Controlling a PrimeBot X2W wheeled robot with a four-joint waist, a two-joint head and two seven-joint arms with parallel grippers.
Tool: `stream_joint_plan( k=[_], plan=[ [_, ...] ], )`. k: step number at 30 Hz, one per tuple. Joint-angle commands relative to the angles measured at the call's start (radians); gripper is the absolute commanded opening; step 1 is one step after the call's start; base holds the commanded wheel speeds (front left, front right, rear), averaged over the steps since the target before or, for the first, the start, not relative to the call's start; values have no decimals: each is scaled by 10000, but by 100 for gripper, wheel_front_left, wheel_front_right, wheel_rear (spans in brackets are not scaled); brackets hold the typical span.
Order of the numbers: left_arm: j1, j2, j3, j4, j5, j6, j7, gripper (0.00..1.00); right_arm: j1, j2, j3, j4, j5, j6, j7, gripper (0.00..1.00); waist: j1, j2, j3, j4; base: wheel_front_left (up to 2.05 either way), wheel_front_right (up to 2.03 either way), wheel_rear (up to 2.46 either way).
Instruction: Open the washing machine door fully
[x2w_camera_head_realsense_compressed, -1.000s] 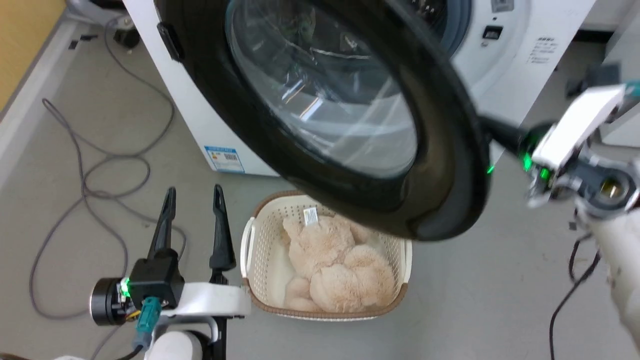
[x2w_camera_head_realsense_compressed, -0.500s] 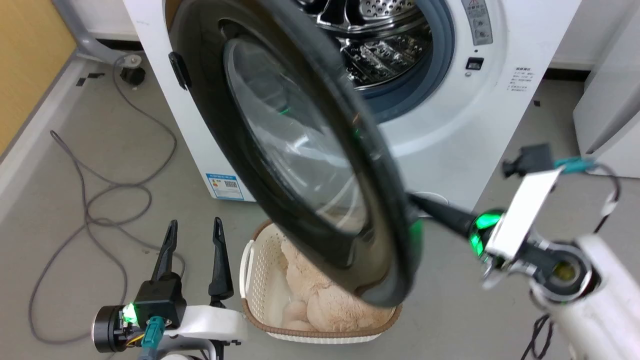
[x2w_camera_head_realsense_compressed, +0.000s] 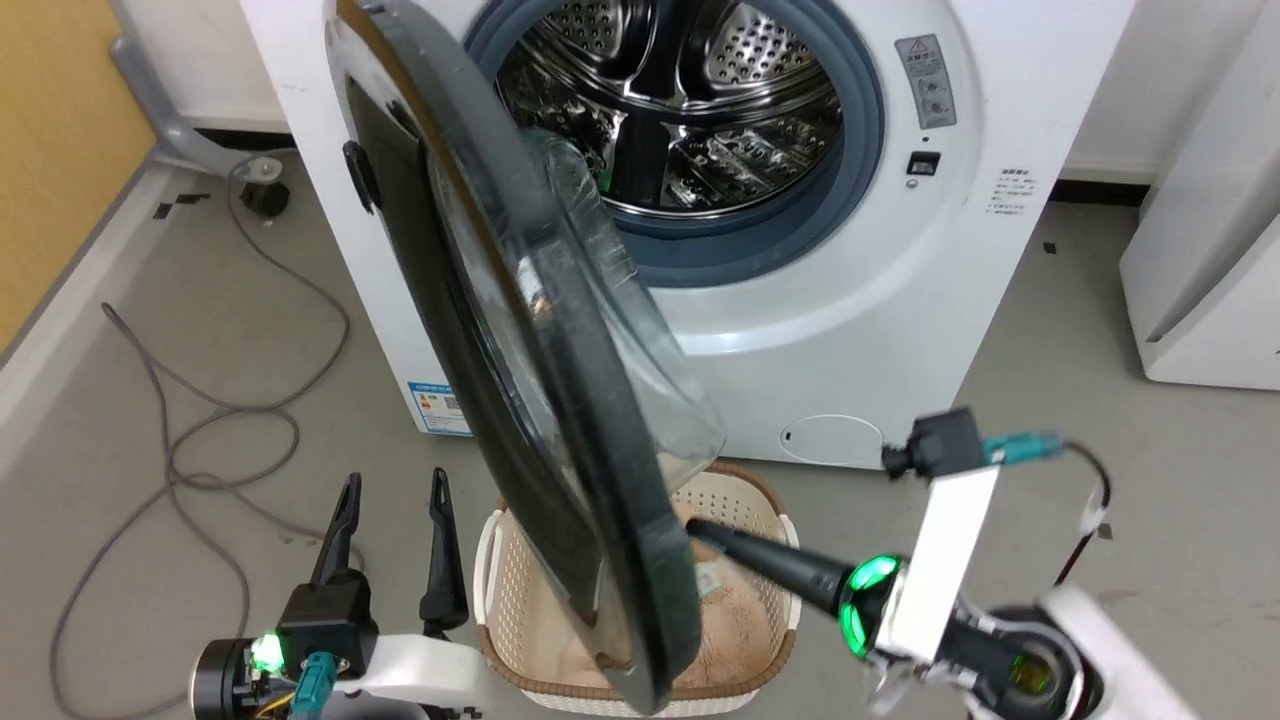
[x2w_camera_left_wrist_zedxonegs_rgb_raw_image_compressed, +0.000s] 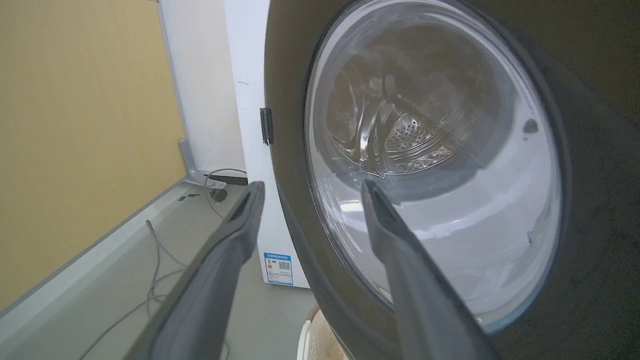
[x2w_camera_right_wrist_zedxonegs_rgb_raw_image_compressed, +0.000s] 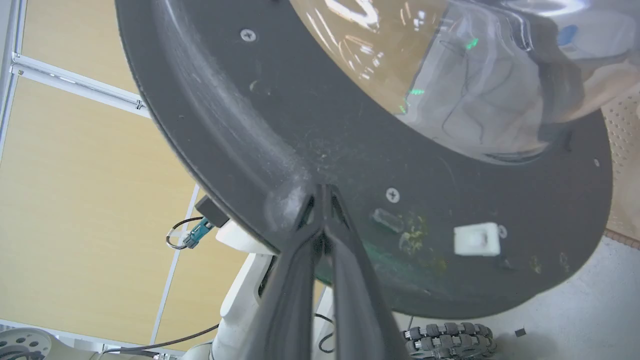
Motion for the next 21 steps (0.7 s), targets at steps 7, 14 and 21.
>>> stream_joint_plan(
  k=[7,14,21],
  plan=[
    [310,10,111,78,40,-54,-55,100,901,217,33,-406,-241,12,-768,0,1,0,-229,-81,0,0,0],
    [476,10,205,59,35,-56,-55,100,1016,44,-774,-689,-1400,12,-3192,0,1,0,-367,-263,0,0,0],
    [508,10,285,31,46,-73,-55,100,946,-456,-1372,-787,-3369,12,-6794,0,1,0,-453,-458,0,0,0]
  ],
)
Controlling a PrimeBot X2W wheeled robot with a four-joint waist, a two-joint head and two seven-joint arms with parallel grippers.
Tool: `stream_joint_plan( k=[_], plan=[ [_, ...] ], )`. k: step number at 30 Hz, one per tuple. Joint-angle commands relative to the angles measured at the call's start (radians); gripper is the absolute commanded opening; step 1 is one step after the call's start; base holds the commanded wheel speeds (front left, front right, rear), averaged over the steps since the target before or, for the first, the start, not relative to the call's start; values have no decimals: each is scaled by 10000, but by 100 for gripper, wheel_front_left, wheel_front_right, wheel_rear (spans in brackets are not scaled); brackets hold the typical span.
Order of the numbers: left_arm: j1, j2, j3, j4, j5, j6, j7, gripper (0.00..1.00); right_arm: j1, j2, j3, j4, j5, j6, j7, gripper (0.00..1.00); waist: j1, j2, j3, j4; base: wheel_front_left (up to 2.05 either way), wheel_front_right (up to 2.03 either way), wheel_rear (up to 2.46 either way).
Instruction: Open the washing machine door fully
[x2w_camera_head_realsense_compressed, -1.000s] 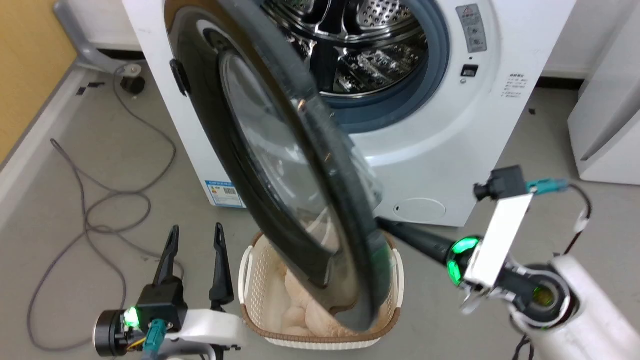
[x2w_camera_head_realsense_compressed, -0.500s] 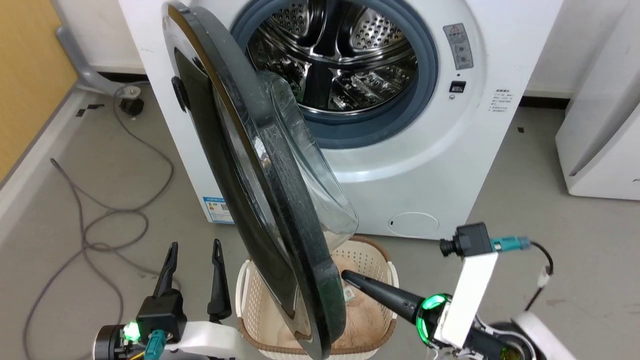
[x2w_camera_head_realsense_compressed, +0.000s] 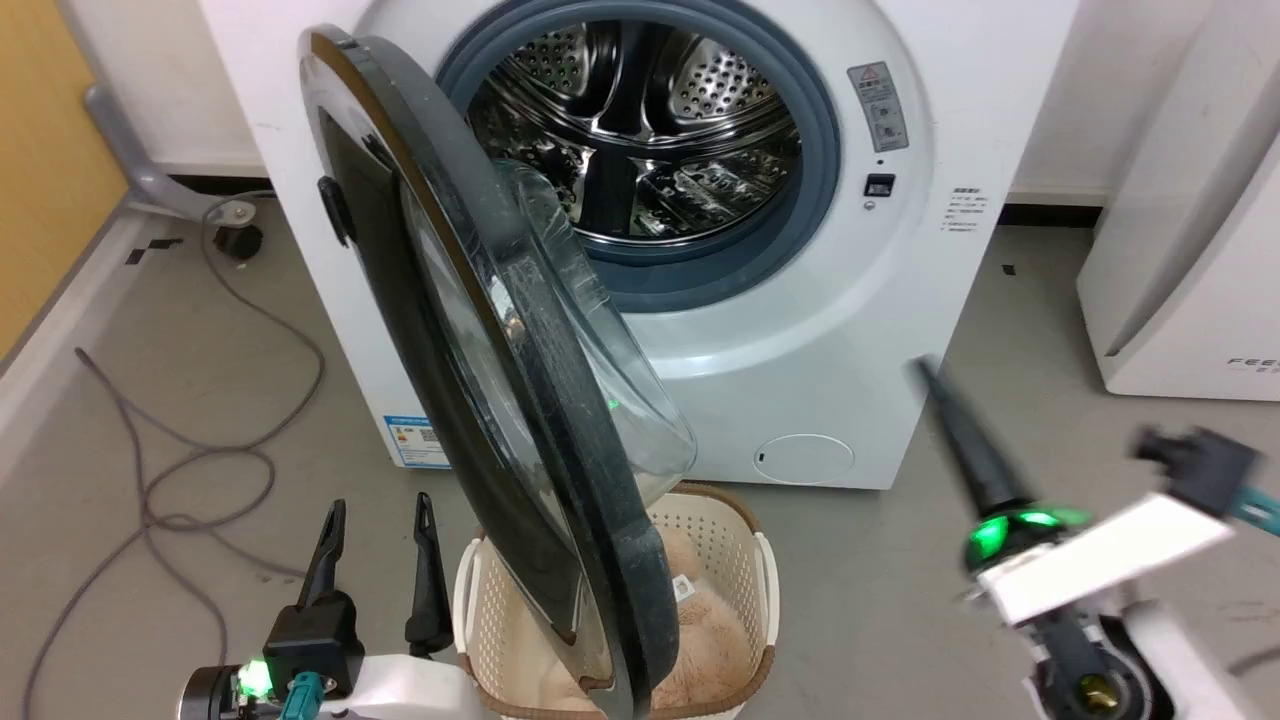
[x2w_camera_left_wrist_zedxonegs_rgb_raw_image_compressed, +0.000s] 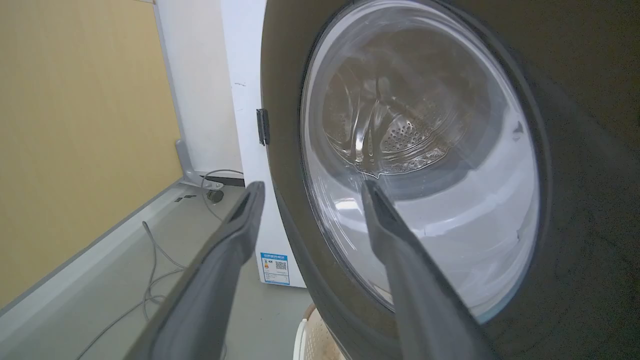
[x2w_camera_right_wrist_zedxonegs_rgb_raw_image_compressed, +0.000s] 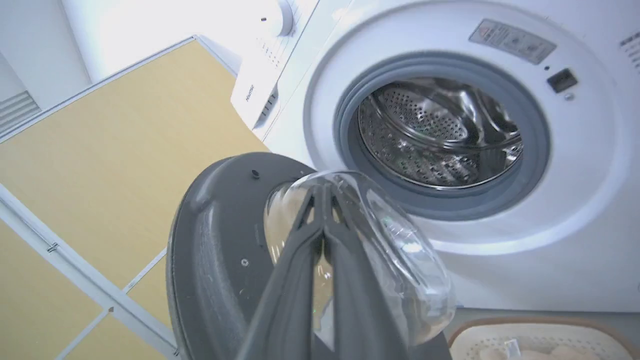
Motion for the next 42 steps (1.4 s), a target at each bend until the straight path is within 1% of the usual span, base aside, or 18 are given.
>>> stream_joint_plan(
  k=[1,3,6,10,12,13,14,16,17,18,22,24,26,30,34,35,36,42],
  plan=[
    [156,10,51,-24,48,-56,-55,100,26,-180,-134,122,-468,10,-796,0,1,0,-28,-51,0,0,0],
    [185,10,81,-46,53,-47,-55,100,74,-295,-377,299,-1095,10,-1387,0,1,0,-48,-102,0,0,0],
    [244,10,134,-102,50,-24,-55,100,209,-299,-1148,496,-2633,10,-1621,0,1,0,-45,-185,0,0,0],
    [257,10,151,-143,58,-25,-55,100,618,372,-2697,34,-5117,10,-1635,0,1,0,-8,-230,0,0,0],
    [245,10,161,-146,63,-23,-55,100,918,473,-3052,-201,-6628,10,-1637,0,1,0,1,-230,0,0,0],
    [245,10,161,-146,63,-23,-55,100,918,473,-3052,-201,-6628,10,-1637,0,1,0,1,-230,0,0,0],
    [235,10,178,-150,56,-4,-55,100,1230,701,-3346,-356,-7862,10,-1638,0,1,0,4,-231,0,0,0],
    [233,10,190,-154,45,20,-55,100,1530,906,-3473,-376,-8892,10,-1638,0,1,0,-2,-235,0,0,0],
    [236,10,193,-155,39,31,-55,100,1680,1073,-3512,-325,-9099,10,-1639,0,1,0,-9,-239,0,0,0],
    [236,10,193,-155,39,31,-55,100,1680,1073,-3512,-325,-9099,10,-1639,0,1,0,-9,-239,0,0,0],
    [238,10,185,-161,28,52,-55,100,2094,1324,-3406,-90,-9846,10,-1639,0,1,0,-11,-237,0,0,0],
    [235,10,180,-167,30,57,-55,100,2277,1325,-3313,60,-10247,10,-1639,0,1,0,-16,-228,0,0,0],
    [233,10,189,-173,36,61,-55,100,2441,1581,-3392,181,-10196,10,-1640,0,1,0,-21,-225,0,0,0],
    [245,10,207,-177,43,52,-55,100,2704,1872,-3551,274,-10200,10,-1640,0,1,0,-22,-228,0,0,0],
    [263,10,219,-168,55,42,-55,100,2882,2039,-3651,277,-10309,10,-1640,0,1,0,-9,-242,0,0,0],
    [263,10,221,-166,61,39,-55,100,2919,2066,-3678,295,-10378,10,-1640,39,1,0,-5,-242,0,0,0],
    [262,10,224,-167,69,37,-55,100,2939,2094,-3717,289,-10448,10,-1640,100,1,0,-1,-243,0,0,0],
    [185,10,317,-251,123,104,-55,100,3055,2212,-3775,335,-10902,10,-1640,100,1,0,8,-213,0,0,0]
  ],
)
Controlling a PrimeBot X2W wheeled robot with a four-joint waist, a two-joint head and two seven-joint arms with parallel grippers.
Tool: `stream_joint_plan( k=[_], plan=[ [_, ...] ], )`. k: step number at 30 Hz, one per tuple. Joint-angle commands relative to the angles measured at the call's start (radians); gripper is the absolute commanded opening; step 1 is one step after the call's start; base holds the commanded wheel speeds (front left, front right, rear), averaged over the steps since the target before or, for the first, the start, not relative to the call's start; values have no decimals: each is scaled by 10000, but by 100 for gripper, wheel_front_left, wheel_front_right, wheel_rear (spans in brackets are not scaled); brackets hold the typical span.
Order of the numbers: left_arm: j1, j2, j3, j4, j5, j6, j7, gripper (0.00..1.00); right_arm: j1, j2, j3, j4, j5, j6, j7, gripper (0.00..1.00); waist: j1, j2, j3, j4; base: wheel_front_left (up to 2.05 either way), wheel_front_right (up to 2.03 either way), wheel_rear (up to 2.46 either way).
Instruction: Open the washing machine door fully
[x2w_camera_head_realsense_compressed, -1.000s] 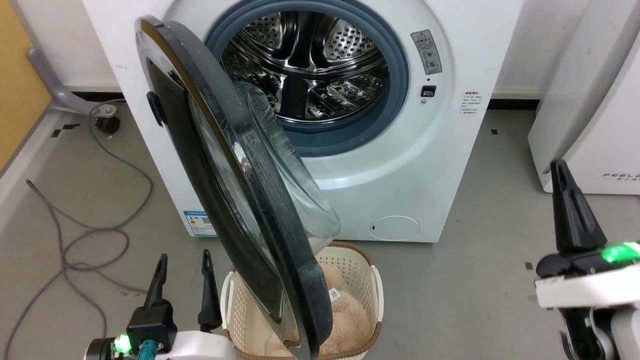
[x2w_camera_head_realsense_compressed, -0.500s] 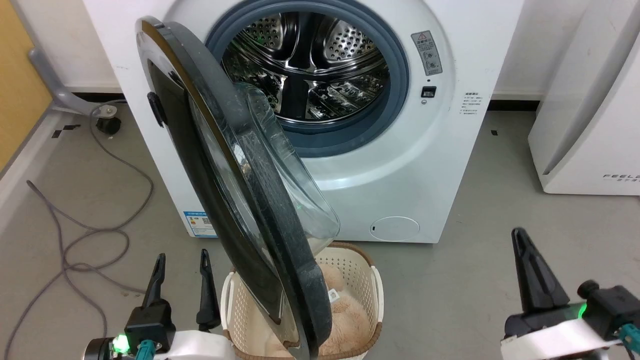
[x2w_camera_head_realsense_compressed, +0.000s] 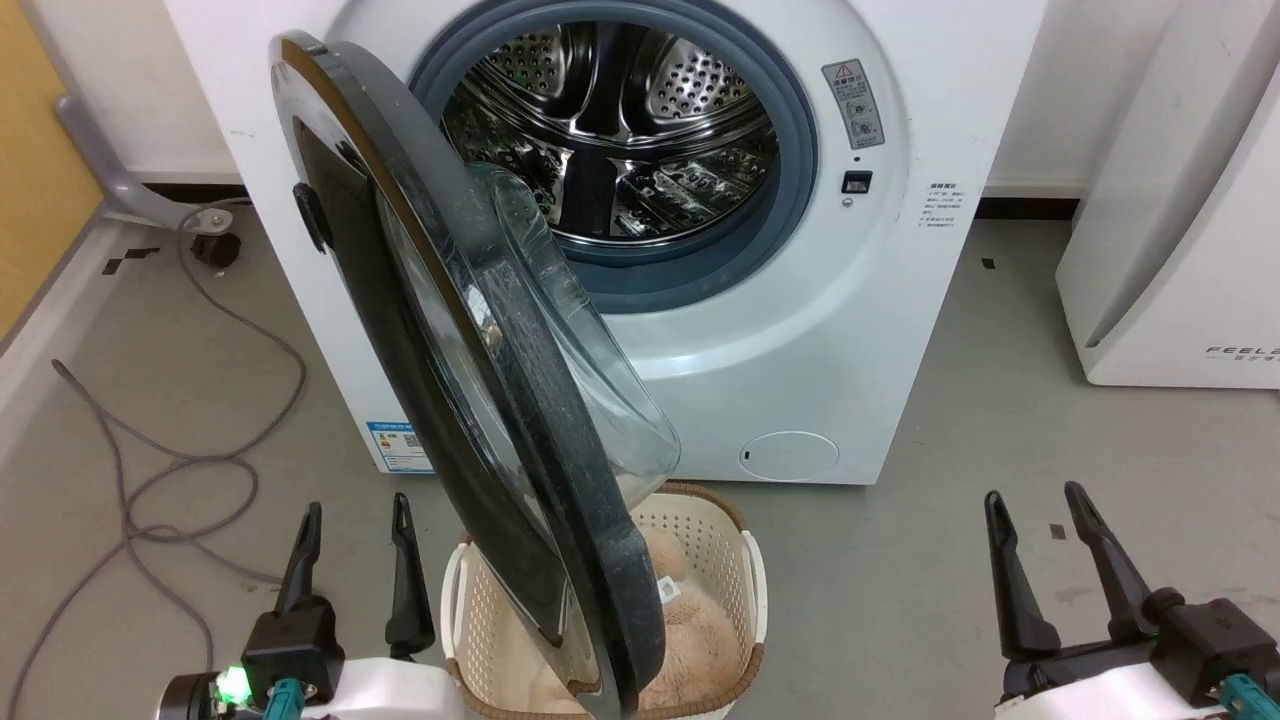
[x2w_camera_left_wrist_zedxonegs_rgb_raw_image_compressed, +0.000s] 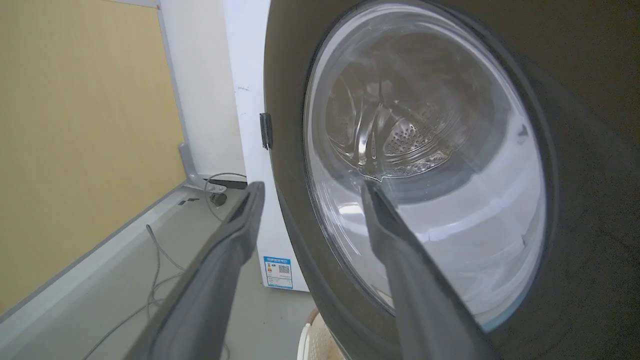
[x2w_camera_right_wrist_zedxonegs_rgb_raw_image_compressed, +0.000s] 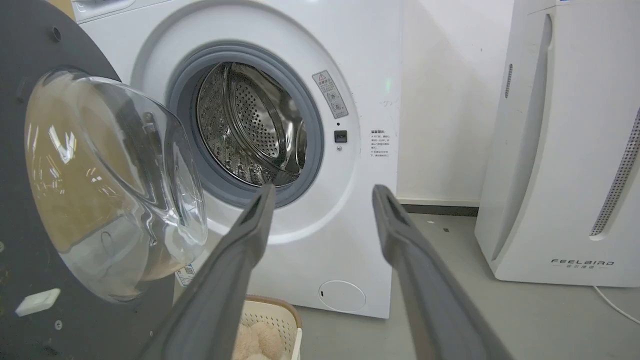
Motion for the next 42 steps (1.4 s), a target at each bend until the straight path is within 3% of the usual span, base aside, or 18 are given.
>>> stream_joint_plan(
  k=[1,3,4,5,12,17,29,42],
  plan=[
    [6,12,43,-93,64,50,-55,100,185,67,-4,31,-101,8,-43,100,0,0,-2,10,0,0,0],
    [-40,12,97,-214,112,41,-55,98,203,97,-16,31,-197,8,-43,100,0,0,-8,22,0,0,0],
    [-75,14,140,-338,174,49,-55,36,213,113,-28,33,-222,8,-43,100,0,0,-11,28,0,0,0],
    [-104,19,178,-467,224,37,-55,0,220,128,-38,29,-240,8,-43,100,0,0,-13,34,0,0,0],
    [-527,59,417,-1908,426,-101,-55,0,337,208,-124,-1,-378,8,-43,100,0,0,-42,111,0,0,0],
    [-890,70,84,-3266,666,-273,-55,0,409,240,-104,15,-396,8,-43,100,0,0,-59,150,0,0,0],
    [-1383,33,-2063,-5146,763,-582,-55,0,448,265,-27,64,-407,8,-43,100,0,0,-153,170,0,0,0],
    [-1330,19,-4557,-5172,679,-1059,-55,0,489,270,4,100,-420,8,-43,100,0,0,-227,343,0,0,0]
  ],
)
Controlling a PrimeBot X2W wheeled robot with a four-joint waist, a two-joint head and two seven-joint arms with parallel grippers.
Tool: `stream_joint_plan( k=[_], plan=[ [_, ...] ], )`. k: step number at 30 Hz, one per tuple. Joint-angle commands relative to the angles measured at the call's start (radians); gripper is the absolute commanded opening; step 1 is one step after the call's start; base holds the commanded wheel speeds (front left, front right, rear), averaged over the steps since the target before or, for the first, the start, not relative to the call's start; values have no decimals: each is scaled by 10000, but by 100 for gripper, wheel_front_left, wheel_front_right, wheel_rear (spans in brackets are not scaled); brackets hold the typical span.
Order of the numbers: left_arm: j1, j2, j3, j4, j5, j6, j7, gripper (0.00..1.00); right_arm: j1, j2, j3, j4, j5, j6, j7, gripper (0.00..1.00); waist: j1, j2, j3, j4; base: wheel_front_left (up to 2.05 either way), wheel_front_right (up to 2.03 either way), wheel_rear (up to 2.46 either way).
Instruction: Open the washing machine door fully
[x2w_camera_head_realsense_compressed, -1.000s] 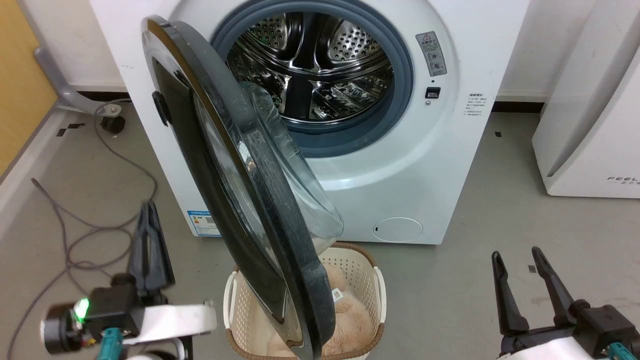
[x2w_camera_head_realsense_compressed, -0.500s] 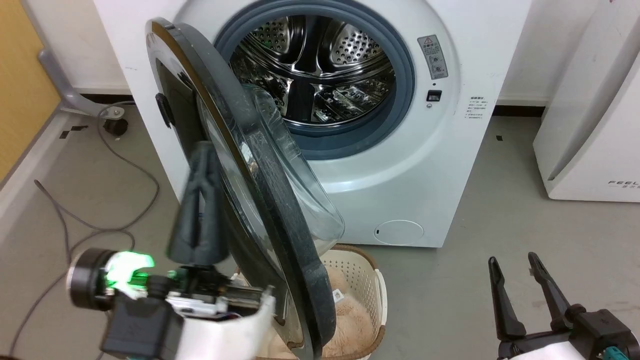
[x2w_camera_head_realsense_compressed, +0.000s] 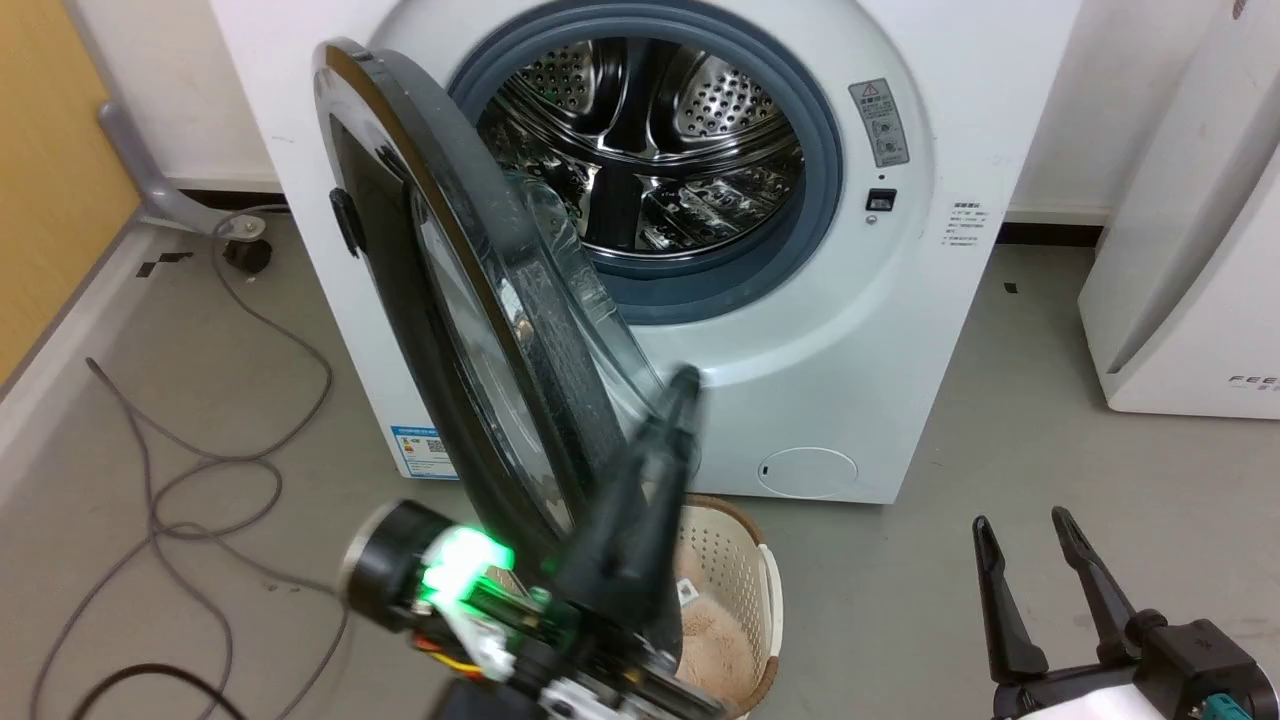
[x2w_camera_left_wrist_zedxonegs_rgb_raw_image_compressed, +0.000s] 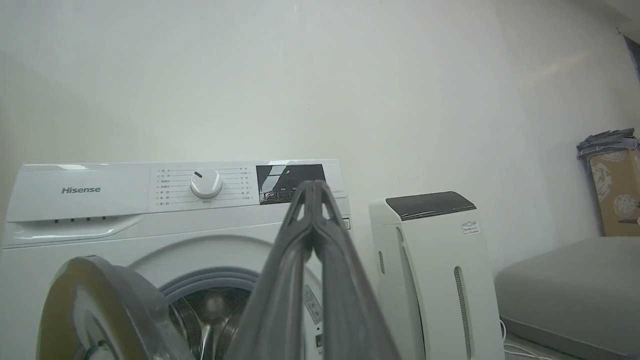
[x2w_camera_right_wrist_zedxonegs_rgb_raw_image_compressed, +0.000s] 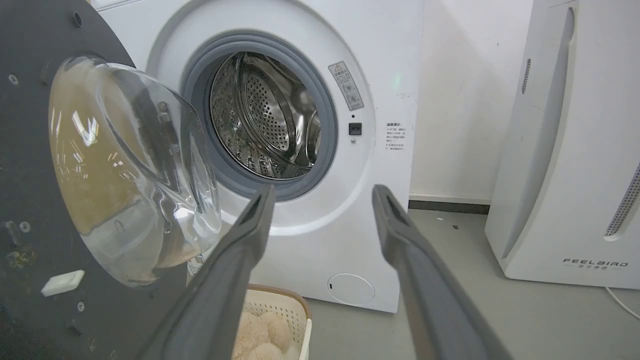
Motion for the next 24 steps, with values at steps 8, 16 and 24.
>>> stream_joint_plan(
  k=[8,16,24],
  plan=[
    [158,19,-1149,699,-42,-327,-44,0,153,53,17,33,-39,8,-43,100,0,0,37,107,0,0,0],
    [489,157,-1602,1289,46,-378,-44,0,110,54,26,54,-8,8,-43,100,0,0,87,118,0,0,0],
    [743,238,-1728,2036,-38,-281,-44,0,58,54,-1,83,-2,8,-43,100,0,0,164,108,0,0,0]
  ],
)
